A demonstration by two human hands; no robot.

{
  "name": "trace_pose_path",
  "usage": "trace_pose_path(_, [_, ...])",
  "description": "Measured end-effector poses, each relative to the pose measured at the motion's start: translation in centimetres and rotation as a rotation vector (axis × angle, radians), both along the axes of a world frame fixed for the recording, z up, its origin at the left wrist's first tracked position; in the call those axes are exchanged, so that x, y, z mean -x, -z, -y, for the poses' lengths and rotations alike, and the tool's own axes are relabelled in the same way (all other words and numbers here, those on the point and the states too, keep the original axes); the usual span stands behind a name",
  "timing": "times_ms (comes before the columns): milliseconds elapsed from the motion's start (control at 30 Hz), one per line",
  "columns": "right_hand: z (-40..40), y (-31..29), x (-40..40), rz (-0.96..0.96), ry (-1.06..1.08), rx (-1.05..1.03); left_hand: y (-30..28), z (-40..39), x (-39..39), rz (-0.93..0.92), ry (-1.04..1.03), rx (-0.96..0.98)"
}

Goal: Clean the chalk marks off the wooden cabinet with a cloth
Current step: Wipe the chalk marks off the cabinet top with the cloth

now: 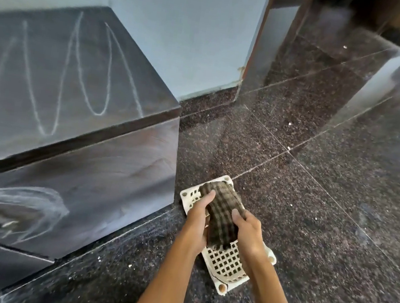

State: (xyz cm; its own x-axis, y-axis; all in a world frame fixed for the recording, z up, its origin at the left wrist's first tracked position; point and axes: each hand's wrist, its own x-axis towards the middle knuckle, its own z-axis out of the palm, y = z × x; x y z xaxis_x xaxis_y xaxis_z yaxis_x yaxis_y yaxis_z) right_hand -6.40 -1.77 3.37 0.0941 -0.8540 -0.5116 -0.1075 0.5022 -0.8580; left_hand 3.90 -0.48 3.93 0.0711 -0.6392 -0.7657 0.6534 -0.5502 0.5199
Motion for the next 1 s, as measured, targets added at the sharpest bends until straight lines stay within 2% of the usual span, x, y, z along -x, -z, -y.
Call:
trace_pose_path(67, [-0.8, -1.8, -0.7, 0.041, -0.013, 0.04, -2.3, -0.2, -0.5, 0.002, -0.004, 0.027])
trace_pose_path(100, [-1.2, -2.6, -1.1, -0.008, -0.029, 0.107, -3.5, -0.3, -0.8, 0.022, -0.028, 0.028])
trace_pose_path(233, [-3.1, -6.1, -2.7, -0.51, -0.121, 0.552, -8.4, -1.7, -1.7, 0.118, -0.099, 0.064])
trace_pose_path(300, [-4.2, -8.8, -4.0, -0.628, -0.114, 0.783, -10.7, -2.7, -2.6, 0.154, -0.143, 0.105])
trace_pose_path(333, [-4.8, -10.4, -4.8, -0.6, -0.129, 0.876, -12.1, -3.5, -3.2, 0.153, -0.172, 0.132])
trace_pose_path(400, [-5.9, -12.7, -6.3, -0.389, -0.195, 0.99, -14.7, -5.3, -4.7, 0.169, -0.227, 0.19])
trace_pose_path(467, [-7.3, -15.2, -8.0, -0.109, -0.234, 0.924, -17.9, -7.5, -6.1, 0.198, -0.261, 0.269])
trace_pose_path(567, [-10.5, -19.0, -11.3, 0.393, -0.303, 0.642, -23.1, -11.9, -8.5, 0.235, -0.252, 0.4])
trace_pose_path(700, [-14.4, -22.6, -15.3, 0.816, -0.457, 0.187, -28.4, -17.6, -11.6, 0.532, -0.136, 0.459])
trace_pose_path(800, [-16.3, -24.6, -17.6, 0.918, -0.545, -0.021, -30.3, -21.5, -14.6, 0.789, -0.147, 0.422])
trace_pose_path(1000, [-20.0, -28.4, -22.5, 0.947, -0.645, -0.257, -31.1, -29.0, -20.8, 0.934, -0.366, 0.37])
